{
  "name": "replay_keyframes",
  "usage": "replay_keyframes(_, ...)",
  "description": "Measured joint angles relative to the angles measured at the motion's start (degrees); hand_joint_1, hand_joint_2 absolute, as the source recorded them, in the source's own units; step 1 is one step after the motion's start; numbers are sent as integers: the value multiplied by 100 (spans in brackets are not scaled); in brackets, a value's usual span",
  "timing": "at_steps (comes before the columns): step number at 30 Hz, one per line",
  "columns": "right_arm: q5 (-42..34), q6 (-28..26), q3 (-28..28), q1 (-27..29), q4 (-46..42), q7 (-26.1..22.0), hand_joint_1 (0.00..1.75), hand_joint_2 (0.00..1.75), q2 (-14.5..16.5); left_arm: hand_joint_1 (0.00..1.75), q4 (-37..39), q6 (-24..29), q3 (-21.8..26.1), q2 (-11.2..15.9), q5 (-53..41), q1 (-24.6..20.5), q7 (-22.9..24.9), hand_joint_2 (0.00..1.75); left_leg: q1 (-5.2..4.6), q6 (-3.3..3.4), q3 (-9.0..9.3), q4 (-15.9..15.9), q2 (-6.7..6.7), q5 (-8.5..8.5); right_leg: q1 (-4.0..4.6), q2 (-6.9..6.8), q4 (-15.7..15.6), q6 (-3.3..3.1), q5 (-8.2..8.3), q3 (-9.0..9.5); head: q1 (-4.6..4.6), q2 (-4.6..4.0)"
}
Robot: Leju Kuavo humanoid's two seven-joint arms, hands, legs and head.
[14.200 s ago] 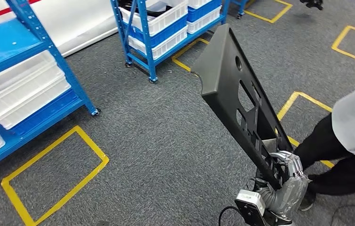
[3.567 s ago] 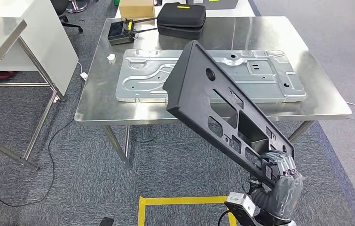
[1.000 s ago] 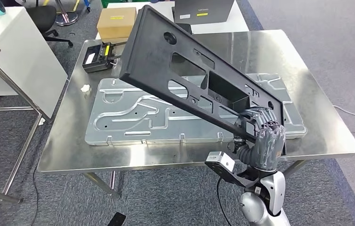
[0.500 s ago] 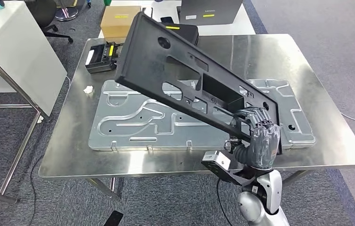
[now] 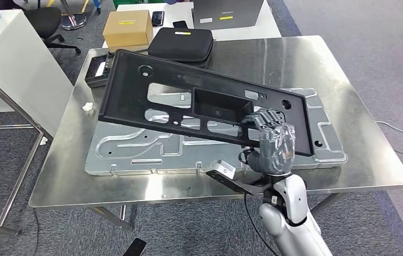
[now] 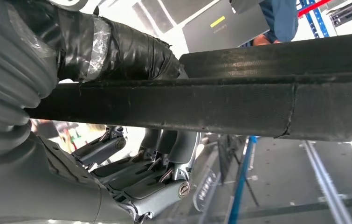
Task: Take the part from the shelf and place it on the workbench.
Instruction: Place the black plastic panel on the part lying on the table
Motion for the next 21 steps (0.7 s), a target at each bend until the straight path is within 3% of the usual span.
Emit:
replay_keyframes(1, 72, 17, 50, -75, 56, 43, 129, 175, 13, 0, 0, 21, -3, 0, -4, -12, 5, 0, -20, 44, 171, -380, 0, 176, 17, 4, 0, 7, -14, 16, 2, 0)
replay_keyframes(3, 270, 62, 152, -234, 169, 164, 130, 175, 40, 0, 0, 66, -22, -4, -22, -43, 28, 0, -62, 108, 396, -895, 2, 319, 32, 6, 3, 46, -29, 17, 4, 0)
replay_keyframes(7, 791, 170, 357, -525, 426, 473, 136, 175, 107, 0, 0, 106, -112, -25, -91, -62, 81, 0, -39, 169, 481, -1082, 6, 325, 28, -11, 26, 156, -75, -2, 8, 0)
replay_keyframes(9, 1085, 237, 449, -712, 569, 666, 137, 175, 138, 0, 0, 113, -151, -45, -124, -83, 119, 0, -4, 208, 530, -1148, 13, 350, 16, -22, 431, 207, -304, -195, 13, 0)
replay_keyframes(11, 1399, 342, 536, -921, 784, 892, 137, 175, 180, 0, 0, 111, -196, -62, -156, -106, 157, 0, -6, 229, 536, -1148, 15, 340, -16, -23, 1164, 251, -601, -580, 14, 0)
replay_keyframes(12, 1544, 401, 570, -1013, 911, 1006, 138, 175, 204, 0, 0, 107, -225, -69, -171, -112, 172, 0, -5, 232, 537, -1139, 14, 331, -37, -25, 1439, 272, -654, -742, 15, 0)
replay_keyframes(13, 1677, 458, 600, -1099, 1050, 1111, 139, 175, 231, 0, 0, 101, -255, -74, -186, -116, 181, 0, -3, 228, 538, -1125, 10, 318, -56, -27, 1504, 290, -589, -809, 14, 0)
replay_keyframes(14, 1789, 509, 627, -1193, 1185, 1201, 140, 175, 259, 0, 0, 94, -282, -80, -201, -119, 189, 0, 0, 218, 540, -1103, 6, 300, -77, -29, 1344, 303, -418, -764, 15, 0)
replay_keyframes(15, 1882, 553, 649, -1287, 1309, 1273, 140, 175, 292, 0, 0, 89, -304, -89, -212, -123, 198, 0, 4, 203, 542, -1072, 1, 274, -96, -34, 999, 310, -182, -626, 15, 0)
replay_keyframes(17, 2005, 687, 684, -1497, 1564, 1388, 143, 175, 362, 0, 0, 84, -347, -107, -234, -138, 225, 0, -2, 155, 525, -1005, -4, 222, -96, -34, 330, 296, 94, -323, 14, 0)
replay_keyframes(18, 2026, 794, 702, -1607, 1718, 1429, 145, 175, 400, 0, 0, 87, -372, -113, -243, -146, 239, 0, -10, 122, 514, -983, -5, 210, -83, -30, 151, 278, 129, -243, 10, 0)
replay_keyframes(21, 1829, 1132, 753, -1861, 2282, 1454, 147, 175, 488, 0, 0, 95, -433, -124, -240, -164, 264, 0, -8, 28, 505, -991, -4, 204, -58, -11, 51, 185, 112, -199, 5, 0)
